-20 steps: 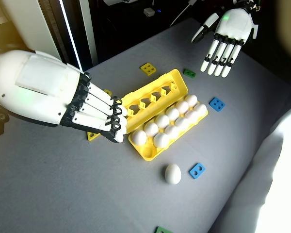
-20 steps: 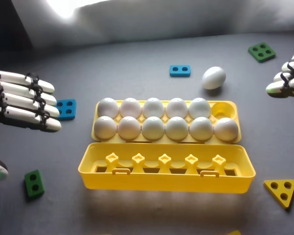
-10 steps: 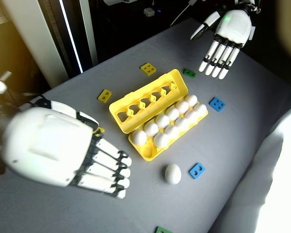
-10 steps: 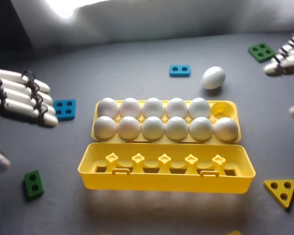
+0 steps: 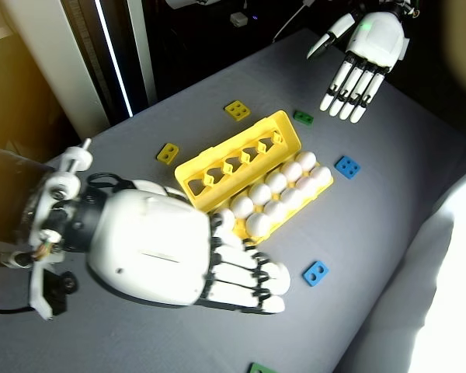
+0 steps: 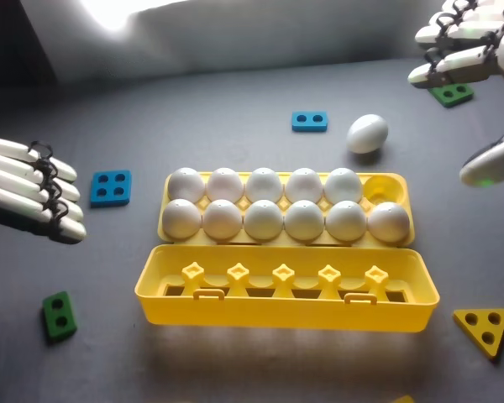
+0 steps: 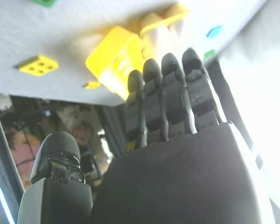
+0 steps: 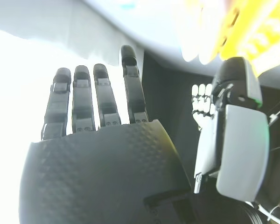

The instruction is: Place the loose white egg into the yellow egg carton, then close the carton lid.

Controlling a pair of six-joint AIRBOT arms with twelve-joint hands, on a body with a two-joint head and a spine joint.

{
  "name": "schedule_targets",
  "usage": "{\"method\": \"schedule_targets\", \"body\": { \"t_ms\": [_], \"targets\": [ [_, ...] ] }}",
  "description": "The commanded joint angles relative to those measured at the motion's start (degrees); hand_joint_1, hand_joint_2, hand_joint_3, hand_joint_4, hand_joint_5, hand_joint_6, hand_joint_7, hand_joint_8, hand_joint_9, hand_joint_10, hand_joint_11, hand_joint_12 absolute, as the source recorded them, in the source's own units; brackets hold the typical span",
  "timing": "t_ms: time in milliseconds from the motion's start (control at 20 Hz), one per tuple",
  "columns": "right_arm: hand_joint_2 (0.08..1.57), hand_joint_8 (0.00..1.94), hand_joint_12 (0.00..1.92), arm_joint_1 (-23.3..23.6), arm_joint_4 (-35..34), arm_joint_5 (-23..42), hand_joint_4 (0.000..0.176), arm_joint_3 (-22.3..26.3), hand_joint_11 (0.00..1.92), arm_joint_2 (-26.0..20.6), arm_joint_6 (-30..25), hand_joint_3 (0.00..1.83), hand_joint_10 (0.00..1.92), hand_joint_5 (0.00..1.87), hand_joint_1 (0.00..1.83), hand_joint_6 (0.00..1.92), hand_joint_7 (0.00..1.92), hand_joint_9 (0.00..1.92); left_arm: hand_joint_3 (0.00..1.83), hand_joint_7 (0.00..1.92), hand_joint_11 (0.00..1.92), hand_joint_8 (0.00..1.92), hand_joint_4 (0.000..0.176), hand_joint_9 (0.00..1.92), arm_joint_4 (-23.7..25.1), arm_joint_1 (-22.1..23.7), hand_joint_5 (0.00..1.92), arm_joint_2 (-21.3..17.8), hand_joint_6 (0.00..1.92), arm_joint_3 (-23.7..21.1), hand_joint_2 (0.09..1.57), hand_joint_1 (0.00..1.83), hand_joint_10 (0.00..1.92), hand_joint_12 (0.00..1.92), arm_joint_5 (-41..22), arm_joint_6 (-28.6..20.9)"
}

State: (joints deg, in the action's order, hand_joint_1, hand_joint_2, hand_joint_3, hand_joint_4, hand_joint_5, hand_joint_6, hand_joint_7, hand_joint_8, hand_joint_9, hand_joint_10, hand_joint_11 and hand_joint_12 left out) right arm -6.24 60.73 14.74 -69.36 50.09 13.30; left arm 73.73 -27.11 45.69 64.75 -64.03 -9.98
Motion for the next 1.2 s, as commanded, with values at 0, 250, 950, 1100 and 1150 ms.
{"method": "schedule_targets", "body": {
  "t_ms": [0,250,950,1100,1150],
  "targets": [
    [0.81,0.00,0.00,0.60,-0.12,3.27,0.078,-0.60,0.00,-0.23,-0.21,0.00,0.00,0.28,0.29,0.00,0.00,0.00,0.00,0.34,0.12,0.00,0.000,0.27,-4.22,0.83,0.35,-1.43,0.00,-0.05,1.27,0.00,0.00,0.15,-2.94,-0.31],
    [0.75,0.00,0.00,-0.17,1.32,4.20,0.101,-4.23,0.00,3.39,-0.21,0.00,0.00,0.35,0.53,0.02,0.00,0.00,0.00,0.35,0.11,0.00,0.000,0.27,-3.72,1.28,0.36,-2.74,0.00,-2.33,1.27,0.00,0.00,0.15,-4.85,-0.91],
    [0.80,0.00,0.00,-0.83,2.14,5.35,0.049,-17.54,0.00,13.75,1.52,0.01,0.00,0.52,1.01,0.01,0.00,0.00,0.00,0.36,0.10,0.00,0.000,0.28,-4.95,-4.18,0.37,2.11,0.00,3.82,1.32,0.00,0.00,0.17,-6.42,1.30],
    [0.80,0.00,0.00,-0.87,2.14,5.61,0.067,-20.26,0.00,16.23,1.92,0.01,0.00,0.54,0.98,0.02,0.00,0.00,0.00,0.36,0.11,0.01,0.000,0.29,-4.95,-3.99,0.39,2.02,0.01,4.04,1.32,0.00,0.01,0.17,-6.42,3.63],
    [0.81,0.00,0.00,-0.94,2.14,5.61,0.066,-20.71,0.00,16.68,2.24,0.00,0.00,0.58,0.98,0.01,0.00,0.00,0.00,0.38,0.11,0.01,0.000,0.30,-4.95,-4.04,0.40,2.04,0.01,4.09,1.32,0.00,0.01,0.18,-6.42,3.76]
  ]
}}
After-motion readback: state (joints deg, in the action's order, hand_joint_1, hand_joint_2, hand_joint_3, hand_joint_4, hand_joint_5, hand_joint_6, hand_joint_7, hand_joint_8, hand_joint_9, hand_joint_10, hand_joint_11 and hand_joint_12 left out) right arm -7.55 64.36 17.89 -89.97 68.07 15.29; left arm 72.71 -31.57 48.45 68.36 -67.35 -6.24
